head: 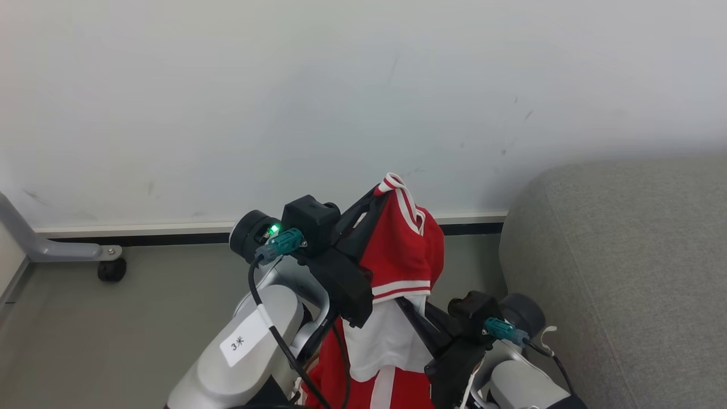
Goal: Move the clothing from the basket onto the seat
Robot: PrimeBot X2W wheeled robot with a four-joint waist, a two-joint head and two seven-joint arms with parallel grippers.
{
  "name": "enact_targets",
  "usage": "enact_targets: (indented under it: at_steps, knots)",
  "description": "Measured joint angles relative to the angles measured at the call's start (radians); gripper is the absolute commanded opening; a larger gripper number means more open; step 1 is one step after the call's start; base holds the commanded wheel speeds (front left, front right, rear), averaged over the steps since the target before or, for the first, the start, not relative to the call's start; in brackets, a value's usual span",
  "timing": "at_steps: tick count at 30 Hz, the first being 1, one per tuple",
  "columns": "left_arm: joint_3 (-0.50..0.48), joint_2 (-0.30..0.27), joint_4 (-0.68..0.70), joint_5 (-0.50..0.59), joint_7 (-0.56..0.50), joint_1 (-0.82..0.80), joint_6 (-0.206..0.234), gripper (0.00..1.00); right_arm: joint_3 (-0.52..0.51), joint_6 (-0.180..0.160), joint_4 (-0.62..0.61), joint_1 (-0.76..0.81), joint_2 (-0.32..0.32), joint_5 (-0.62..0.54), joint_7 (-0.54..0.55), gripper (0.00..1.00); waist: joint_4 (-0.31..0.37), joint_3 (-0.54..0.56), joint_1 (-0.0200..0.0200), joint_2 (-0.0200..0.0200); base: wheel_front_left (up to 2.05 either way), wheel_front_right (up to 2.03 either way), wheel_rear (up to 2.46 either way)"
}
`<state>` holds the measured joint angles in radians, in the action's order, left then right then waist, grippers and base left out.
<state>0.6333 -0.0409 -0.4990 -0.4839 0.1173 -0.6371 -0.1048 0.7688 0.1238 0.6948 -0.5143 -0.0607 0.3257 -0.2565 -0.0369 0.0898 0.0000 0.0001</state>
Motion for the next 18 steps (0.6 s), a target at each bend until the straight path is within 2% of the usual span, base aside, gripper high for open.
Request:
enact_targets:
  at_steps: [4, 11, 13, 14, 15, 16, 18]
  knots:
    - [-0.020, 0.000, 0.001, -0.003, -0.001, 0.005, 0.017, 0.00, 0.006, 0.000, 0.001, -0.017, 0.001, 0.020, 0.000, 0.00, 0.008, -0.005, 0.0000, 0.0000, 0.00, 0.00, 0.00]
    - [-0.055, -0.008, -0.004, -0.019, 0.009, 0.036, 0.036, 0.00, -0.039, 0.000, 0.003, -0.025, -0.002, 0.044, 0.000, 0.00, 0.039, -0.012, 0.0000, 0.0000, 0.00, 0.00, 0.00]
    - [-0.063, -0.012, -0.007, -0.019, 0.015, 0.044, 0.045, 0.37, -0.061, 0.001, -0.012, -0.025, -0.010, 0.045, 0.000, 0.00, 0.051, -0.013, 0.0000, 0.0000, 0.00, 0.00, 0.00]
    - [-0.068, -0.014, -0.008, -0.022, 0.019, 0.049, 0.045, 0.69, -0.072, 0.001, -0.019, -0.026, -0.019, 0.045, 0.000, 0.00, 0.056, -0.014, 0.0000, 0.0000, 0.00, 0.00, 0.00]
    - [-0.072, -0.016, -0.008, -0.024, 0.024, 0.053, 0.053, 0.95, -0.083, 0.001, -0.026, -0.027, -0.029, 0.045, 0.000, 0.00, 0.062, -0.014, 0.0000, 0.0000, 0.00, 0.00, 0.00]
    - [-0.076, -0.018, -0.008, -0.025, 0.026, 0.057, 0.053, 1.00, -0.094, 0.001, -0.035, -0.029, -0.040, 0.045, 0.000, 0.00, 0.068, -0.014, 0.0000, 0.0000, 0.00, 0.00, 0.00]
    - [-0.083, -0.021, -0.007, -0.026, 0.035, 0.066, 0.054, 1.00, -0.115, 0.001, -0.055, -0.032, -0.059, 0.045, 0.000, 0.00, 0.080, -0.014, 0.0000, 0.0000, 0.00, 0.00, 0.00]
